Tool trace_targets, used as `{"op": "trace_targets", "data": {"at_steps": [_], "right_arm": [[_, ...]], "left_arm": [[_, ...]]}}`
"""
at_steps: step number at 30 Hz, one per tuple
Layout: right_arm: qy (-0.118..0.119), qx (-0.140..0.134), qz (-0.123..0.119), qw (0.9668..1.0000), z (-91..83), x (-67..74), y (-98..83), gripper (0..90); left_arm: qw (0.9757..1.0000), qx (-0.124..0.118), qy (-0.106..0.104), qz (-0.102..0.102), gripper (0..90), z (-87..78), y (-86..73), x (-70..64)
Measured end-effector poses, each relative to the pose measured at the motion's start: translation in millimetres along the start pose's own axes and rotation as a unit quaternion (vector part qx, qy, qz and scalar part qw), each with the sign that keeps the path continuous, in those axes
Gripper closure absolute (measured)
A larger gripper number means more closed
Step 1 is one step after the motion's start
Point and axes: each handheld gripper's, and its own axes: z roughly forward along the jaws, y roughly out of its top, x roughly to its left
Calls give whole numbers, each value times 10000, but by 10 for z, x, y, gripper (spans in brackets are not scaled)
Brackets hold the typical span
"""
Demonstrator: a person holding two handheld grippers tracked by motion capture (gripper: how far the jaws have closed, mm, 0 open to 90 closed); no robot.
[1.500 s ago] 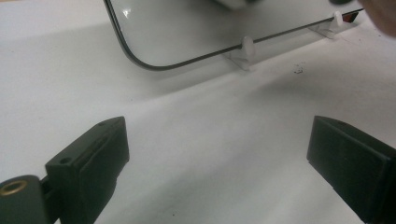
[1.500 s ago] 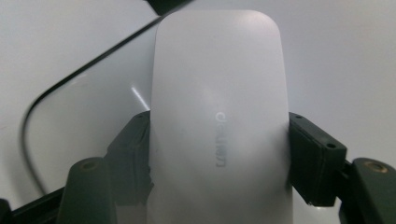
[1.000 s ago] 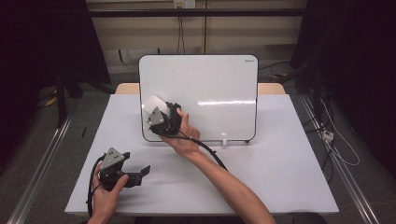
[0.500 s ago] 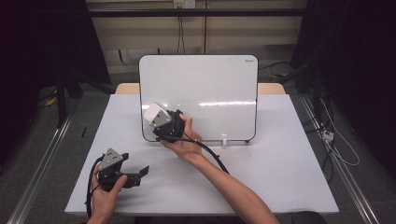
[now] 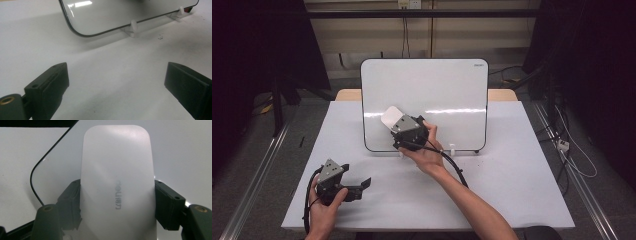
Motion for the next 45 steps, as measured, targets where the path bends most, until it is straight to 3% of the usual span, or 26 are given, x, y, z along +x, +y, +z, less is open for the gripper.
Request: {"op": "trace_targets", "data": {"at_steps": [6,23,45], "right_arm": [[-40,-136,118,9998,-157,-121,-116,315],[-542,48,240,9982,-580,-612,-478,316],[-1071,258,517,9926,-881,-898,-856,316]], "left_arm": [[10000,5,-6,18,55,15,0,-11],[10000,51,33,-50,55,46,-11,16],[9999,15,106,-47,55,3,-6,2]]}}
